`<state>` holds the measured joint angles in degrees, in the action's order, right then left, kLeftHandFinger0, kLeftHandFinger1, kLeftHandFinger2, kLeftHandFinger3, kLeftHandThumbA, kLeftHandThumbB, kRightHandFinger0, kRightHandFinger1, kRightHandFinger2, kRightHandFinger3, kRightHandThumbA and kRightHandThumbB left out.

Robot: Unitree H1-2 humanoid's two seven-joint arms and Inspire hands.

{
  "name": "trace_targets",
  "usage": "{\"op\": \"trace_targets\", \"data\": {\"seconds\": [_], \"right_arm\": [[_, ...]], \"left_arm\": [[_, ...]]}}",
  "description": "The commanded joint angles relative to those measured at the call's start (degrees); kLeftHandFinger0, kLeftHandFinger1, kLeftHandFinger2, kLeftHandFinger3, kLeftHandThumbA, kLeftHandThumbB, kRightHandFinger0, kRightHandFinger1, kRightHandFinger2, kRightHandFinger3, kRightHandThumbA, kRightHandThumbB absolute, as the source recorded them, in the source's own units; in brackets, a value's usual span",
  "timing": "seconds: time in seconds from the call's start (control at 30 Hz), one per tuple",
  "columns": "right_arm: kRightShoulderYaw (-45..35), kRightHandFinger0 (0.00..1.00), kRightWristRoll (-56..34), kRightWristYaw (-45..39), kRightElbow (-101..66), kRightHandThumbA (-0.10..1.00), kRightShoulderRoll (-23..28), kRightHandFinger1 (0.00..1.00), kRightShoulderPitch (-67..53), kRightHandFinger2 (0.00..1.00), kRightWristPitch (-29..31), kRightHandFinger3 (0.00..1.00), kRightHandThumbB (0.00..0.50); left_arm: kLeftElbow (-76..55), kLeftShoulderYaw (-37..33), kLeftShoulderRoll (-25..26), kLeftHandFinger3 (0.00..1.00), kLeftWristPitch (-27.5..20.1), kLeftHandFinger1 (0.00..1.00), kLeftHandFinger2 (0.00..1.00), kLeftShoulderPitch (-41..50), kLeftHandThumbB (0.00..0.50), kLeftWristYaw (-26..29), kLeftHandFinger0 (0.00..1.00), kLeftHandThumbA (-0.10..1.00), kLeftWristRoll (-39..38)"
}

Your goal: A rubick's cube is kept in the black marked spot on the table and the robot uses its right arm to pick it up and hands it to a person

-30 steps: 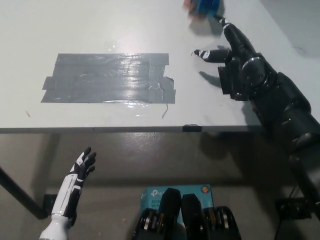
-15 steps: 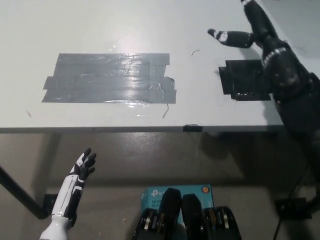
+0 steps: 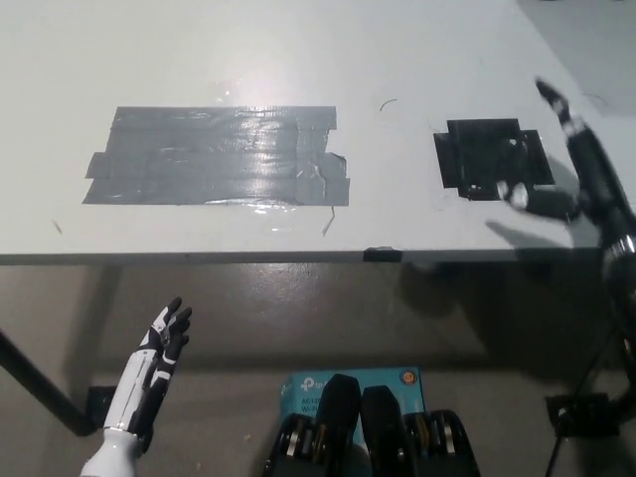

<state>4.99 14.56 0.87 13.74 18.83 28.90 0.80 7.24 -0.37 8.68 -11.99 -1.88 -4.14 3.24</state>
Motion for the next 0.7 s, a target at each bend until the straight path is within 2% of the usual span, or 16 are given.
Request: {"op": "trace_targets", "data": {"seconds": [0.0,0.17,0.23,0.33,0.57,0.67], "right_arm": [[-9.11,1.00,-16.43,-3.52,-51.65,0.90,6.89,1.00,-21.59,1.00,-1.58,1.00,0.360],[-9.99,1.00,-18.17,-2.42,-47.77,0.91,5.36,1.00,-25.30,1.00,1.11,1.00,0.331],[-9.37,1.00,-19.42,-2.36,-46.01,0.89,3.97,1.00,-25.44,1.00,1.17,1.00,0.357],[-7.72,1.00,-19.80,-2.90,-41.48,0.87,1.85,1.00,-24.43,1.00,2.78,1.00,0.340],[-9.17,1.00,-21.06,-2.26,-23.33,0.82,-3.46,1.00,-21.95,1.00,7.40,1.00,0.254],[-9.13,1.00,-19.73,-2.47,-19.79,0.80,-4.42,1.00,-22.05,1.00,8.66,1.00,0.242]], "left_arm": [[-3.07,-0.63,0.34,1.00,-0.38,1.00,1.00,-0.99,0.200,-0.76,0.99,0.93,0.09],[-2.49,-0.61,0.41,1.00,-1.29,1.00,1.00,-0.92,0.174,-1.04,0.99,0.92,-0.36],[-2.59,-0.37,0.69,1.00,-1.39,1.00,1.00,-0.72,0.186,-0.74,0.98,0.92,0.04],[-3.32,0.10,0.84,1.00,-0.53,1.00,1.00,-0.02,0.196,-0.62,0.99,0.93,-0.31],[-2.48,0.06,0.72,1.00,-0.74,1.00,1.00,-0.50,0.187,-0.65,1.00,0.92,-0.41],[-2.25,-0.06,0.58,1.00,-1.31,1.00,1.00,-0.18,0.185,-0.56,1.00,0.92,-0.29]]}}
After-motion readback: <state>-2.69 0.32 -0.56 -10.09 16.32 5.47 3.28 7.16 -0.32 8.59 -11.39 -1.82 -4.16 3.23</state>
